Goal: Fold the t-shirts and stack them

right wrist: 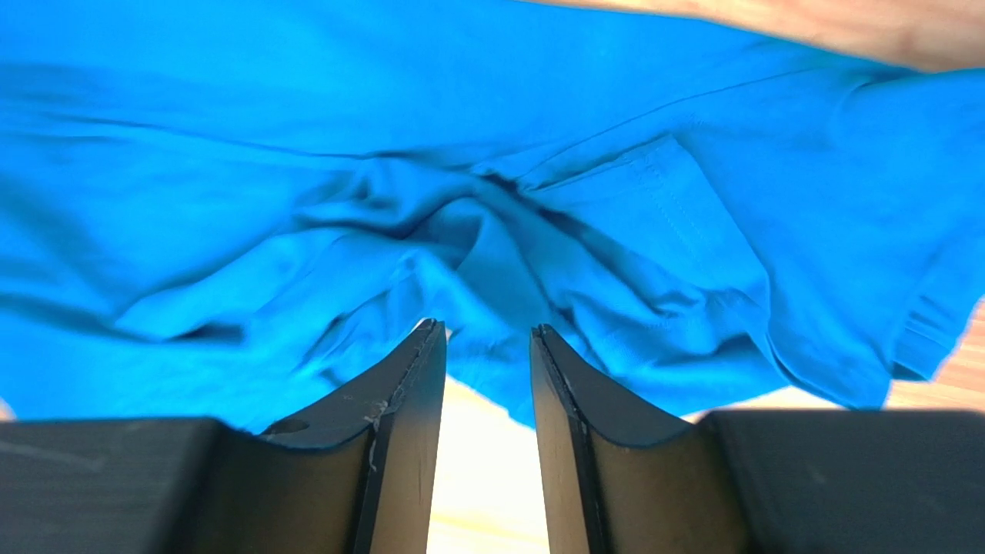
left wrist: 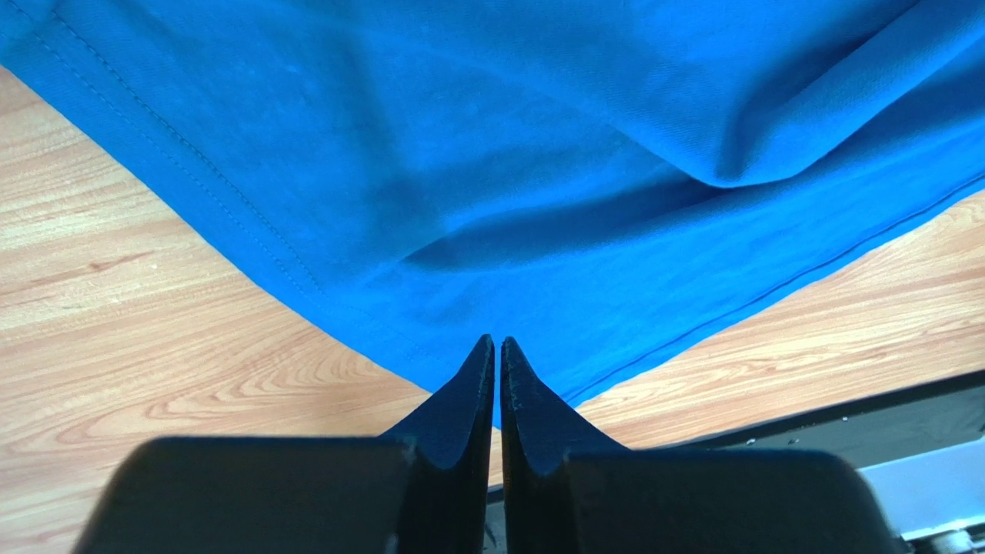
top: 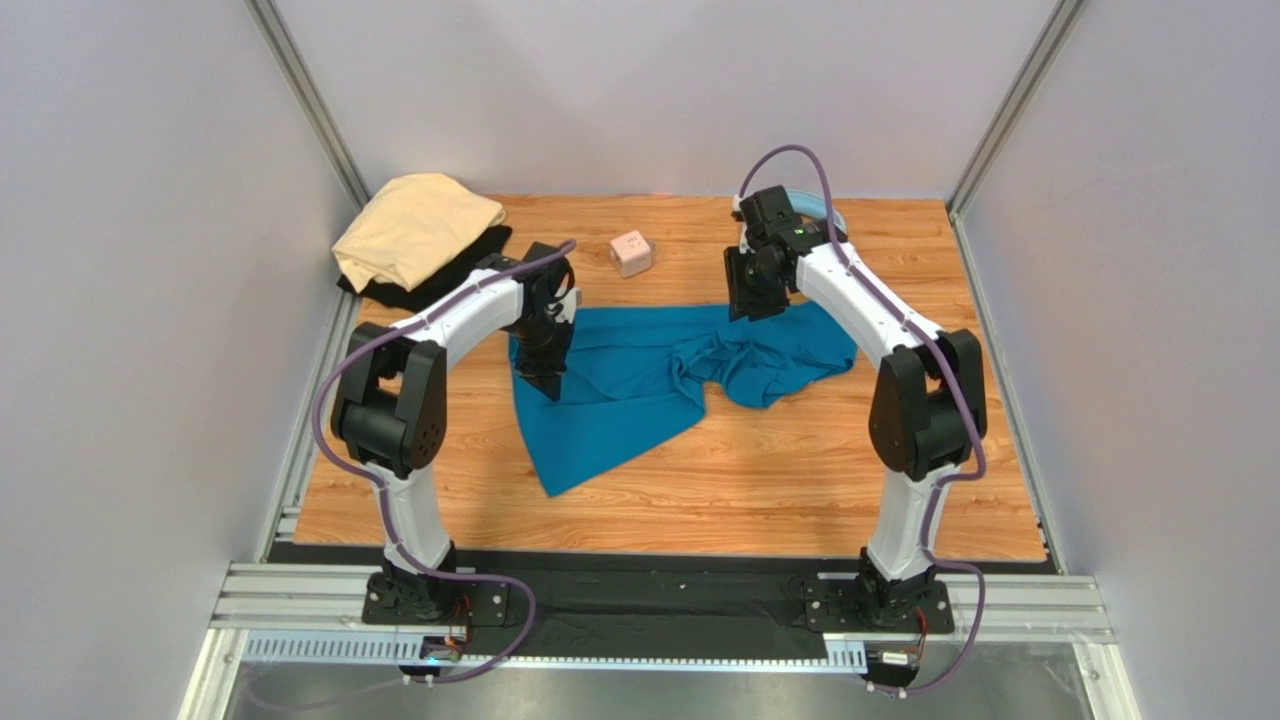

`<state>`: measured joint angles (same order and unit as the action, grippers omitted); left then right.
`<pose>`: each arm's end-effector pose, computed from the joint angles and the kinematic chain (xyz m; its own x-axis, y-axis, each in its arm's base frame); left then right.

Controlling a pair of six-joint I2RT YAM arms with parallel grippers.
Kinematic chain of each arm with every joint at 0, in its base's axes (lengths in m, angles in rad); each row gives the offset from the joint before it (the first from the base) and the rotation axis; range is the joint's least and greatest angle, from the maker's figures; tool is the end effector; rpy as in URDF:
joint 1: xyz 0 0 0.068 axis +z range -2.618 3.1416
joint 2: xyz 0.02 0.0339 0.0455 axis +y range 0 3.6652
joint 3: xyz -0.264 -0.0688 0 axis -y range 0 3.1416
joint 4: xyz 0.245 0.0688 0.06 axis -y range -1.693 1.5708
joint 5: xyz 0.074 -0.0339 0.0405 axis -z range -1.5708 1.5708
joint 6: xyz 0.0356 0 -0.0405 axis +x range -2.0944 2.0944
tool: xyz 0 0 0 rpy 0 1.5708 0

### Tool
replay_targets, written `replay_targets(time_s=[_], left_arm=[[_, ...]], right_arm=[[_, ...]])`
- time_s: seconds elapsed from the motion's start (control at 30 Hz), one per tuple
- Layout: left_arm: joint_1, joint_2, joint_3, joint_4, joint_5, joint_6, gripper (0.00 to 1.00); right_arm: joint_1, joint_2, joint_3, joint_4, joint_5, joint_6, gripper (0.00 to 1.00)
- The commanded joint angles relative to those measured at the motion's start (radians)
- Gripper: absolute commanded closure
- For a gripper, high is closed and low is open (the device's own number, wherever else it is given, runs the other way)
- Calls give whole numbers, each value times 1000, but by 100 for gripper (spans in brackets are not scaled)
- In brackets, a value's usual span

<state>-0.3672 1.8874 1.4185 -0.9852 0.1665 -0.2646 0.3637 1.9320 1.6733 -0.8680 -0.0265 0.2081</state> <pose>0.3344 -0.1350 0.1988 -0.9920 0.1053 -0.0693 0.1167 0.9750 -0.1893 0.3853 0.1476 0.2568 -0.9014 -0.1221 -0.4154 -0.1840 0.9765 0.1122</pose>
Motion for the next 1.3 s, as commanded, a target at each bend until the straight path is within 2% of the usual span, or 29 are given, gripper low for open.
replay_targets(time_s=[0.0, 0.17, 0.2, 0.27, 0.33, 0.67, 0.9, 1.27], left_arm=[[-15, 10, 33, -32, -7, -21, 90], [-18, 9, 30, -30, -16, -21, 90], [-18, 7, 25, -27, -13, -24, 90], [-21, 6, 2, -11, -6, -27, 90], [-25, 4, -18, 0, 4, -32, 90], [-33, -27, -78, 52, 10, -32, 90], [-33, -16, -89, 60, 16, -38, 90], [-33, -17, -82, 46, -2, -21, 90]], right_arm=[[18, -68, 3, 9, -41, -12, 64], [52, -97, 17, -46, -99, -13, 62], [55, -97, 22, -55, -111, -18, 57], [75, -75, 46, -95, -128, -19, 56], [95, -54, 58, -121, -92, -19, 51], [150, 71, 155, -192, -70, 20, 51], [150, 78, 115, -203, -21, -4, 53], [150, 123, 132, -212, -61, 46, 52]])
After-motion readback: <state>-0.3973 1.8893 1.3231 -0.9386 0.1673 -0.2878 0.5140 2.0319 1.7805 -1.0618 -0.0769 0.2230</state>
